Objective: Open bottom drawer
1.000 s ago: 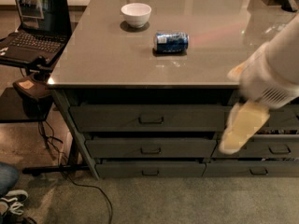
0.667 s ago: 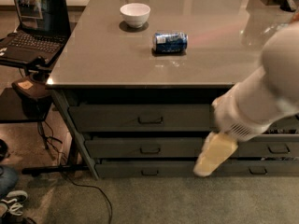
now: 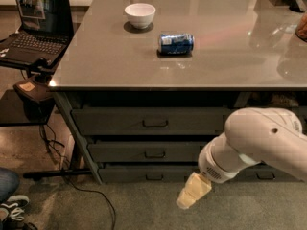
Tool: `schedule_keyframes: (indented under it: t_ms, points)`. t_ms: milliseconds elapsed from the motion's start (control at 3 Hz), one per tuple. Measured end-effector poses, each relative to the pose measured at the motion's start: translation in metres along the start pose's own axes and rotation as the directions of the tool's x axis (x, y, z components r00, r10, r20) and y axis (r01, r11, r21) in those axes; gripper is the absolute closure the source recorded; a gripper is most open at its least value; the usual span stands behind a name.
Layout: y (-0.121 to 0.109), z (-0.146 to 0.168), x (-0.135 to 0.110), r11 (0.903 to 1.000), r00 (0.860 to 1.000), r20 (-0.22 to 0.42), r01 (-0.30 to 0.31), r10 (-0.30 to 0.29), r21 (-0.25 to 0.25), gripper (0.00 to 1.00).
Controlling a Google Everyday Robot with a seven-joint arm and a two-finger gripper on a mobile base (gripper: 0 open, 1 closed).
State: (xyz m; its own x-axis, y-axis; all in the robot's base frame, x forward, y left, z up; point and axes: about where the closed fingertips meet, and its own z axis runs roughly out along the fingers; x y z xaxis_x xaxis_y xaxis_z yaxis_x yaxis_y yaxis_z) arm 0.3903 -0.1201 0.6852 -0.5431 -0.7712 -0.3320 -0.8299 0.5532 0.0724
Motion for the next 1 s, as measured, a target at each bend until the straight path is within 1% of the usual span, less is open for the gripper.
schedule_keyframes:
  t_ms: [333, 667, 1000]
  points:
    - [0.000, -0.001, 0.000, 1.0000, 1.000, 0.000, 0.001, -0.001, 0.003, 0.00]
    - [-0.008, 0.017, 0.014, 0.9975, 0.998, 0.018, -0.056, 0.055, 0.045, 0.00]
    - [-0.016, 0.087, 0.072, 0.9863, 0.988, -0.033, -0.148, 0.151, 0.074, 0.00]
